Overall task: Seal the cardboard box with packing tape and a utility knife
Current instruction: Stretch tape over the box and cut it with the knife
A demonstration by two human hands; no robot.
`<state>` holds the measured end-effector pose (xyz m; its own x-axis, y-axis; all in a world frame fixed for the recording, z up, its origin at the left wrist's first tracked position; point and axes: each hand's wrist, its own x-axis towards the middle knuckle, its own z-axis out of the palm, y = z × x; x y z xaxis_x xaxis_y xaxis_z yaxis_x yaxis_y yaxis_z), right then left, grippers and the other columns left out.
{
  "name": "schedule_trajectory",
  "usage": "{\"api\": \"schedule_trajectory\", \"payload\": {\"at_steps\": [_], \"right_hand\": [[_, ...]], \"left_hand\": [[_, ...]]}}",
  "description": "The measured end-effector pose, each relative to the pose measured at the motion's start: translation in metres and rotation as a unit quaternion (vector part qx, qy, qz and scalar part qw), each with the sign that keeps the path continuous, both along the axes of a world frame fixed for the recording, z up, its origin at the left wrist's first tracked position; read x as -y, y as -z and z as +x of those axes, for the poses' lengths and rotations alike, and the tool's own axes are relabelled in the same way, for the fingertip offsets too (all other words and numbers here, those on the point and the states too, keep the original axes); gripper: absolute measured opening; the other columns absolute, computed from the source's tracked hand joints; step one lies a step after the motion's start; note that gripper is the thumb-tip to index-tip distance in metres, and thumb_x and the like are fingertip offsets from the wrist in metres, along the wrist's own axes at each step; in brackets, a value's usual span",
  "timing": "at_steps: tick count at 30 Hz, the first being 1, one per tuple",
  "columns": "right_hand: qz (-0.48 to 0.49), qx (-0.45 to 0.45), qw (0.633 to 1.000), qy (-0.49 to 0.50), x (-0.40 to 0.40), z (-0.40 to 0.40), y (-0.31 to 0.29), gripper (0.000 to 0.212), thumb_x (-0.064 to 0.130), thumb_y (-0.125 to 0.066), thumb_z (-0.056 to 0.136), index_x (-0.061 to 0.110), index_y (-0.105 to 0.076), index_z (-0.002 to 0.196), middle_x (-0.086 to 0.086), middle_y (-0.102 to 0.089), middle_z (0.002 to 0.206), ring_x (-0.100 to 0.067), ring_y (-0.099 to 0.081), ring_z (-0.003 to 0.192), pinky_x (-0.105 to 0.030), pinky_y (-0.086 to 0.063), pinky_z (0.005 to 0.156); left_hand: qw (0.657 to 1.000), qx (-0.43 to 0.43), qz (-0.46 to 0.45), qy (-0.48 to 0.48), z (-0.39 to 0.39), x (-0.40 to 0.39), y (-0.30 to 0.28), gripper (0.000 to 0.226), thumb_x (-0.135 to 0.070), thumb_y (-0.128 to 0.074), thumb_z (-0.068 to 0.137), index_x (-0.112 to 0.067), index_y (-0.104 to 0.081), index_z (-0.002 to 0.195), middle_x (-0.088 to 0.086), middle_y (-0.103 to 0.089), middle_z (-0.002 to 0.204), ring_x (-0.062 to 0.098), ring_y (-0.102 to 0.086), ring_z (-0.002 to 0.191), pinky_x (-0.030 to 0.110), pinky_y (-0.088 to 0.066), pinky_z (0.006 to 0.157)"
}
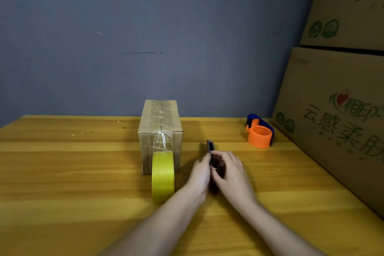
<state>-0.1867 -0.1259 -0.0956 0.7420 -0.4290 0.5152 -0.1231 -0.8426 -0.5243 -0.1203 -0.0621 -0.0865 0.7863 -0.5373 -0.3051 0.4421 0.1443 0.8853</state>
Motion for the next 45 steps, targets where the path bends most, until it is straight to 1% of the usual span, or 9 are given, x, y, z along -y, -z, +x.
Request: {"api": "schedule_trajectory", "payload": {"at_steps": [5, 9, 12, 18, 23, 28, 33, 42, 45], "right_hand": [[0.04, 0.051, 0.998, -0.027, -0.008, -0.003, 0.004, 0.033, 0.021, -0.062, 0.076, 0.022, -0.051, 0.108, 0.005, -0.048, 0.106, -0.008, -0.053, 0.094, -0.021, -0.044, 0.084], [0.247, 0.129, 0.96, -0.027, -0.006, 0.001, 0.007, 0.042, 0.002, -0.069, 0.079, 0.029, -0.04, 0.094, -0.005, -0.052, 0.096, 0.0, -0.056, 0.072, -0.015, -0.047, 0.066], [0.431, 0.118, 0.892, -0.068, -0.001, 0.004, 0.007, 0.033, -0.005, -0.064, 0.082, 0.017, -0.042, 0.093, -0.003, -0.053, 0.077, 0.001, -0.054, 0.052, -0.013, -0.043, 0.046], [0.443, 0.01, 0.873, -0.204, 0.012, -0.003, 0.002, 0.014, 0.0, -0.055, 0.09, 0.011, -0.058, 0.099, 0.009, -0.065, 0.068, 0.0, -0.056, 0.056, -0.009, -0.037, 0.044], [0.467, 0.002, 0.851, -0.242, 0.013, -0.002, 0.002, 0.025, 0.024, -0.051, 0.088, 0.011, -0.059, 0.107, -0.004, -0.06, 0.07, -0.013, -0.054, 0.064, -0.018, -0.042, 0.053], [0.557, 0.018, 0.777, -0.293, 0.007, 0.0, 0.004, 0.028, 0.02, -0.049, 0.082, 0.01, -0.05, 0.108, -0.002, -0.052, 0.066, -0.012, -0.045, 0.044, -0.023, -0.037, 0.042], [0.519, 0.014, 0.813, -0.263, 0.008, -0.001, 0.001, 0.013, 0.02, -0.043, 0.096, 0.01, -0.051, 0.099, 0.003, -0.042, 0.057, -0.005, -0.028, 0.035, -0.015, -0.025, 0.034], [0.396, 0.022, 0.904, -0.159, 0.005, -0.003, -0.003, 0.027, 0.018, -0.048, 0.096, 0.017, -0.055, 0.07, 0.003, -0.038, 0.04, -0.006, -0.029, 0.032, -0.015, -0.025, 0.032], [0.387, 0.004, 0.905, -0.179, 0.004, -0.004, -0.004, 0.021, 0.018, -0.046, 0.097, 0.012, -0.057, 0.08, -0.003, -0.053, 0.048, -0.012, -0.044, 0.036, -0.021, -0.036, 0.039]], "left_hand": [[0.996, 0.082, -0.023, 0.001, -0.003, -0.009, 0.003, 0.023, -0.007, -0.04, 0.098, -0.011, -0.063, 0.095, 0.002, -0.066, 0.084, 0.012, -0.062, 0.079, 0.017, -0.05, 0.07], [0.995, 0.079, -0.065, -0.007, 0.0, -0.011, 0.013, 0.023, -0.003, -0.044, 0.095, -0.007, -0.067, 0.093, 0.014, -0.071, 0.093, 0.029, -0.063, 0.094, 0.038, -0.048, 0.091], [0.993, 0.087, -0.079, -0.002, 0.001, -0.013, 0.019, 0.024, -0.004, -0.045, 0.095, -0.004, -0.065, 0.108, 0.019, -0.07, 0.108, 0.032, -0.064, 0.099, 0.041, -0.051, 0.08], [0.991, 0.088, -0.098, 0.002, 0.003, -0.015, 0.021, 0.025, -0.005, -0.052, 0.092, -0.009, -0.064, 0.114, 0.017, -0.069, 0.112, 0.033, -0.064, 0.106, 0.045, -0.049, 0.095], [0.984, 0.099, -0.149, 0.028, 0.0, -0.019, 0.018, 0.024, -0.001, -0.053, 0.09, -0.009, -0.065, 0.11, 0.006, -0.062, 0.078, 0.008, -0.049, 0.054, 0.023, -0.044, 0.048], [0.986, 0.086, -0.142, 0.03, -0.001, -0.02, 0.018, 0.023, -0.01, -0.052, 0.093, -0.017, -0.063, 0.111, 0.007, -0.06, 0.066, 0.017, -0.05, 0.039, 0.022, -0.042, 0.034], [0.984, 0.059, -0.165, 0.024, -0.001, -0.02, 0.017, 0.026, -0.017, -0.044, 0.097, -0.01, -0.06, 0.116, 0.015, -0.068, 0.114, 0.021, -0.065, 0.098, 0.032, -0.055, 0.081], [0.984, 0.07, -0.159, 0.034, -0.003, -0.018, 0.017, 0.025, -0.023, -0.044, 0.097, -0.016, -0.063, 0.113, 0.021, -0.067, 0.115, 0.032, -0.064, 0.106, 0.041, -0.052, 0.09], [0.981, 0.094, -0.166, 0.035, -0.002, -0.019, 0.017, 0.026, -0.024, -0.045, 0.097, -0.019, -0.067, 0.109, 0.017, -0.071, 0.094, 0.03, -0.063, 0.069, 0.036, -0.054, 0.057]]}}
